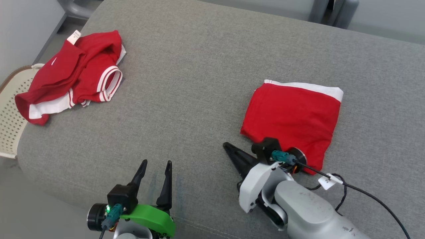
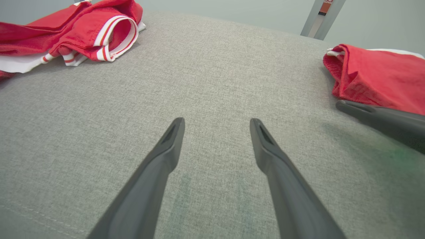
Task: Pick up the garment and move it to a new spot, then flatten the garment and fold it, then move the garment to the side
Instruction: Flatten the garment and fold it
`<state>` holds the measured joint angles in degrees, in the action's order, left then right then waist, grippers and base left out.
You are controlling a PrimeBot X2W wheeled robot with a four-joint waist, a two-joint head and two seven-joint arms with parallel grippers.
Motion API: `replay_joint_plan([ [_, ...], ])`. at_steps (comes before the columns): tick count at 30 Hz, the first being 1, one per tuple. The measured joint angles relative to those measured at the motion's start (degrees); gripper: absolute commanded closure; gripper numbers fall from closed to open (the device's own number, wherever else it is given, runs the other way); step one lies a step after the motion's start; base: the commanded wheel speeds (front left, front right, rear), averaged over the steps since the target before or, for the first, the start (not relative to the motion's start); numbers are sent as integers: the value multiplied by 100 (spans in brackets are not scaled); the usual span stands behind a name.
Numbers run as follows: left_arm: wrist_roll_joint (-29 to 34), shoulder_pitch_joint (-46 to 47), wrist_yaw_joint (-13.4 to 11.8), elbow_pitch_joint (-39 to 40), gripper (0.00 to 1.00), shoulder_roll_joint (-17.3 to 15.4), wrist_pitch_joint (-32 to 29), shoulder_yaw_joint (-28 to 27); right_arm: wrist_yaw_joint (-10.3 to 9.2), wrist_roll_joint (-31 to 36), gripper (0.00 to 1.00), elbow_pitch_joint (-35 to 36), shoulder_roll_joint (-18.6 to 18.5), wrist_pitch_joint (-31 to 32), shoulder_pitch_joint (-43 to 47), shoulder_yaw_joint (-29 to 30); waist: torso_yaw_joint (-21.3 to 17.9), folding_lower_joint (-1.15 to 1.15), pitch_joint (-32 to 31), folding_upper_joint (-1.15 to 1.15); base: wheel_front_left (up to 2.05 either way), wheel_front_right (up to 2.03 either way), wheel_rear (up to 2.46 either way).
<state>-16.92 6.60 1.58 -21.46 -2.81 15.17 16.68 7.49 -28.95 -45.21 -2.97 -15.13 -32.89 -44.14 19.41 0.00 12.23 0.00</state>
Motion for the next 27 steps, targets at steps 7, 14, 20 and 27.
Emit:
replay_joint_plan([
  [7, 111, -123, 30, 56, 0, 0, 0, -259, 1, -597, 100, 994, -131, 0, 63, -240, -368, 0, -276, 0, 0, 0, 0],
  [14, 261, -318, 35, 103, 0, 0, 0, -419, 1, 92, 0, 1419, -212, 0, 701, 1308, -833, 0, -609, 0, 0, 0, 0],
  [20, 614, -377, -14, 147, 0, 2, -1, -542, 0, 858, 0, 1473, -202, 0, 1325, 2648, -1285, 0, -824, 0, 0, 0, 0],
  [27, 748, -488, -69, 180, 0, 2, -1, -849, 0, 1616, 0, 1594, -101, 0, 1848, 3632, -1788, 0, -977, 0, 0, 0, 0],
])
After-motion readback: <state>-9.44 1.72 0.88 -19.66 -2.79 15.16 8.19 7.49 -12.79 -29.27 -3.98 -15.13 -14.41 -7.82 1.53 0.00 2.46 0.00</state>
